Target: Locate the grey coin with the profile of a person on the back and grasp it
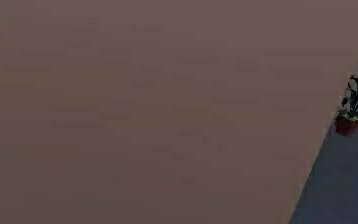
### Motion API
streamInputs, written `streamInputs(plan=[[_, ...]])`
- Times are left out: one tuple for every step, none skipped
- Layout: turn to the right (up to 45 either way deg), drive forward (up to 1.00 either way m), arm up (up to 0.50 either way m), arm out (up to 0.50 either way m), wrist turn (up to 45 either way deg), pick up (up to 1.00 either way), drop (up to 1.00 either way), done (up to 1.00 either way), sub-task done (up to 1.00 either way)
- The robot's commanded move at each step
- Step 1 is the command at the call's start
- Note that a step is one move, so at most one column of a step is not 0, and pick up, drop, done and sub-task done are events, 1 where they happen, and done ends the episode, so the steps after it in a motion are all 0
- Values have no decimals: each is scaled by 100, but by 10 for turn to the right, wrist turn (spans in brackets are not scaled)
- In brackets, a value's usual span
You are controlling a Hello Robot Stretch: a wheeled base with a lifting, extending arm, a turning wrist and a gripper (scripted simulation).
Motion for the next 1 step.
streamInputs(plan=[[450,0,0,0,0,0,0,0,0]])
